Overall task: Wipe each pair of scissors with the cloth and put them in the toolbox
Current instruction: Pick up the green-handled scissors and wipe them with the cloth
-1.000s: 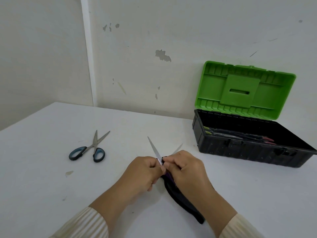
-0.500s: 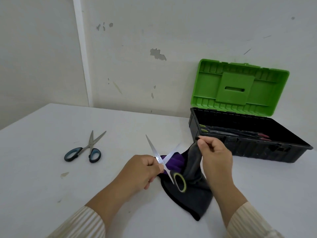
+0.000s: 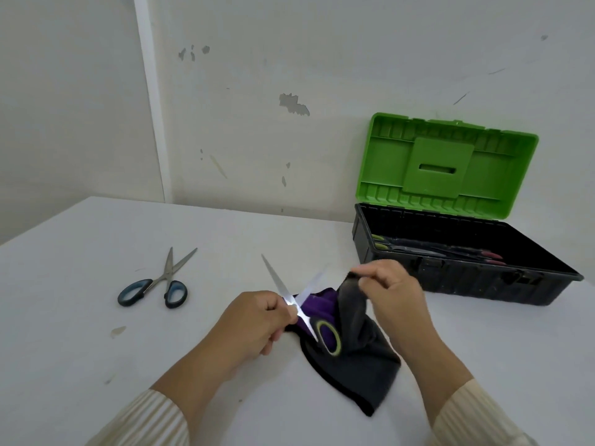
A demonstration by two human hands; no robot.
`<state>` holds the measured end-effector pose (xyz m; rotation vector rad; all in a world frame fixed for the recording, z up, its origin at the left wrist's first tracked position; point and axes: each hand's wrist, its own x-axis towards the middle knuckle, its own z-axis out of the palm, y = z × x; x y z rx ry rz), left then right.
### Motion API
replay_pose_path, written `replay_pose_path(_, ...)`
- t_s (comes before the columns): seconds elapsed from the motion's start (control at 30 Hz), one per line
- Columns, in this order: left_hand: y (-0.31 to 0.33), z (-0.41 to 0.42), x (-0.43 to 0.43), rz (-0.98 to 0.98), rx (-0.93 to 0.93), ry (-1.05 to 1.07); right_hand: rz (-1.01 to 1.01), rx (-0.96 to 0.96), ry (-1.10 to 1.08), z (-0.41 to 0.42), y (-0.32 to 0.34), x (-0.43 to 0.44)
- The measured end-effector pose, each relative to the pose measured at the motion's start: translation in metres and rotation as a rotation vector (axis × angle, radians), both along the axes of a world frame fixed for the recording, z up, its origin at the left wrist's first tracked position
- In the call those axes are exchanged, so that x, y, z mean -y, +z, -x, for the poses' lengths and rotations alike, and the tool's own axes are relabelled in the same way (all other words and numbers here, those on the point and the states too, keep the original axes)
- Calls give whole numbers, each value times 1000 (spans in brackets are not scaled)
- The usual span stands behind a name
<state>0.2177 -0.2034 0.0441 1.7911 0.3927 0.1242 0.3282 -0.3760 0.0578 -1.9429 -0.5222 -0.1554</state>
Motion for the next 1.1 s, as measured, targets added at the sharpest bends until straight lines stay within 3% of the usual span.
replay_pose_path(0.1,2,2,-7,114,3,28,362,-6,355,22,4,-10)
replay_pose_path(0.17,2,2,-8,189,-1,46,496,2,443,29,2,-17)
replay_pose_path(0.23,4,1,-10,369,-1,81,456,-37,415,27,2,-17)
replay_pose_path(0.37,5,-1,-16,946,90,104,309,-101,297,21,1,-13)
replay_pose_path(0.43,0,-4,-8,1057,166,110,288,-104,265,22,-2,-16)
replay_pose_path(0.67,-14,-10,22,746,196,241,479,36,373,35,-9,-30)
replay_pose_path(0.77,-8,-8,4,684,210,365,341,-33,345,18,-6,-15)
replay_pose_path(0.9,0,-2,3,524,75,266,-28,-50,27,-5,-1,7)
replay_pose_path(1.0,-3,-3,14,342,10,176,6,180,29,12,5,-3)
replay_pose_path(1.1,-4,-2,24,194,46,139,234,380,233,38,-5,-27)
